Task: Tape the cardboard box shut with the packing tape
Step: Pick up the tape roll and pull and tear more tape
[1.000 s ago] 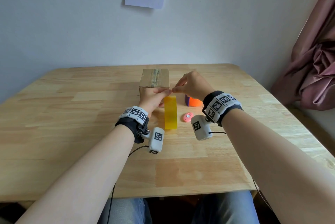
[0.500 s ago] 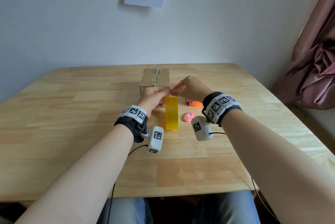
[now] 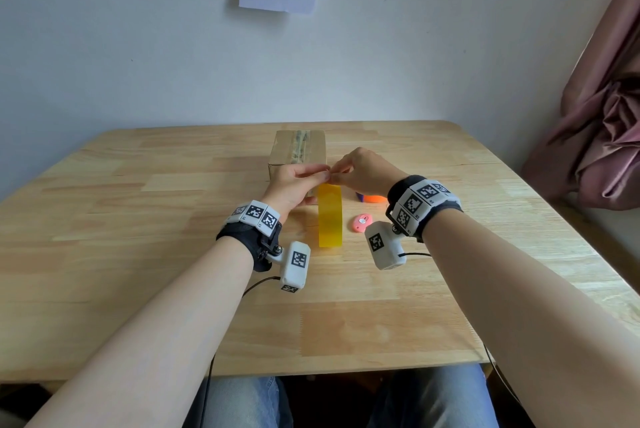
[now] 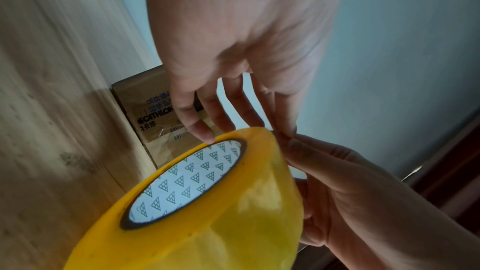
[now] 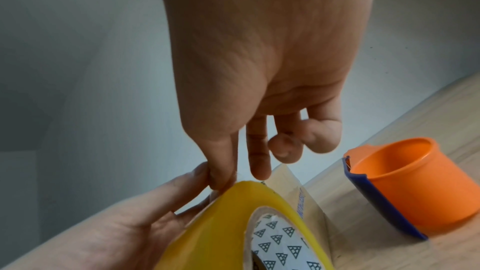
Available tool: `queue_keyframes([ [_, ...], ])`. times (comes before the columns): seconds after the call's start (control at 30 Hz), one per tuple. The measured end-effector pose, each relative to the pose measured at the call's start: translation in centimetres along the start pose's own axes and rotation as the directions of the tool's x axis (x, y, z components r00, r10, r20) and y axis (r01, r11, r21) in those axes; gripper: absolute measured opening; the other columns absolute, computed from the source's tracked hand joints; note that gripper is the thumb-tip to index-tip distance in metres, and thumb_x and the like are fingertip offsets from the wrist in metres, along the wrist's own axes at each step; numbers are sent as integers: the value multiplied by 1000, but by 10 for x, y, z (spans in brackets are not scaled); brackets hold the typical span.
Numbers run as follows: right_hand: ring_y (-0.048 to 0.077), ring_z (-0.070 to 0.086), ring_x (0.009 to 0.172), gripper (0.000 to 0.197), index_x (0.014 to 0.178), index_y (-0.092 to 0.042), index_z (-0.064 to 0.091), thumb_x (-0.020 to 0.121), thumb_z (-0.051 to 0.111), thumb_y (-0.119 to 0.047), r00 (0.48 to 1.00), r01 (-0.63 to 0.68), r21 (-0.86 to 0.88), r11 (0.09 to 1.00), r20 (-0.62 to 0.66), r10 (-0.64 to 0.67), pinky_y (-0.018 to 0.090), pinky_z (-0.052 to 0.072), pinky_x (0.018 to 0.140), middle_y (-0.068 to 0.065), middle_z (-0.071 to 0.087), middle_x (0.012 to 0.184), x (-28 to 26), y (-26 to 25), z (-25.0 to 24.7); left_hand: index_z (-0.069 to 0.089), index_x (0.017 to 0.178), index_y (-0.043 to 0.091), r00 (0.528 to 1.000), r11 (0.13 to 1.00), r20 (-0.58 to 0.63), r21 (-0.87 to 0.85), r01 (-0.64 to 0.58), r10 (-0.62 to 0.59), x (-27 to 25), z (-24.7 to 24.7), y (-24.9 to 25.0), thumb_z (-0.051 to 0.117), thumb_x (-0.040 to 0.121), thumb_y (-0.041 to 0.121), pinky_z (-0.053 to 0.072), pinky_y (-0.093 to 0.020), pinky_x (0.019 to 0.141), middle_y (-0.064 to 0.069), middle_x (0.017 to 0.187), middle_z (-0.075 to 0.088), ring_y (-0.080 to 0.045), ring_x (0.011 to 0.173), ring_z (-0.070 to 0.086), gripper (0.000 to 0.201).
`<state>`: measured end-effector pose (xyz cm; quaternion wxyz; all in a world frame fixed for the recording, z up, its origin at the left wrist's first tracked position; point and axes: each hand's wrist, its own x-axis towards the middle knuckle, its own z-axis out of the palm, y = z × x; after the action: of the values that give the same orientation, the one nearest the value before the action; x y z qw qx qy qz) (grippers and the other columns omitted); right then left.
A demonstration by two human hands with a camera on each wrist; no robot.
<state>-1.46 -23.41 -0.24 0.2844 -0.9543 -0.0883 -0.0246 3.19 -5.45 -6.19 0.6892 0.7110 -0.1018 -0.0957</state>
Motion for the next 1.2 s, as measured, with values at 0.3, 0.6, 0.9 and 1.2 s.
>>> queue_keyframes([
  [0.3, -6, 61, 75, 16, 99, -20, 83, 89, 77, -30, 996, 11, 90, 996, -95, -2, 14, 47, 67, -6, 77, 94, 1, 5, -2, 83, 103, 15, 999, 999, -21, 1, 47, -47, -1, -1, 5, 84, 87, 26, 65, -41, 83, -8, 111, 80, -27, 109, 73, 20],
  [0.6, 12, 69, 90, 23, 104, -18, 82, 93, 71, -36, 998, -4, 33, 999, -67, 6, 19, 51, 69, -3, 78, 102, 1, 0, -2, 78, 119, 6, 993, 993, 30, -42, 112, -111, -5, -4, 11, 76, 95, 20, 61, -29, 68, -12, 114, 77, -20, 102, 69, 28],
  [0.9, 22, 70, 61, 47, 96, -19, 82, 81, 68, -62, 998, -57, 62, 996, 4, 57, 41, 63, 58, 5, 78, 82, -2, -3, -8, 84, 108, 18, 997, 995, -37, 66, 75, -73, -1, 1, 11, 93, 71, 43, 62, -29, 80, -3, 112, 81, -20, 102, 72, 46],
  [1.2, 18, 60, 58, 20, 90, -15, 76, 95, 69, -33, 996, -85, 167, 982, 0, 86, 33, 54, 55, 7, 70, 77, 1, 3, 0, 71, 123, 4, 942, 950, 120, 40, 309, -312, -16, -6, 16, 84, 86, 21, 61, -37, 75, -14, 111, 80, -25, 91, 73, 43],
])
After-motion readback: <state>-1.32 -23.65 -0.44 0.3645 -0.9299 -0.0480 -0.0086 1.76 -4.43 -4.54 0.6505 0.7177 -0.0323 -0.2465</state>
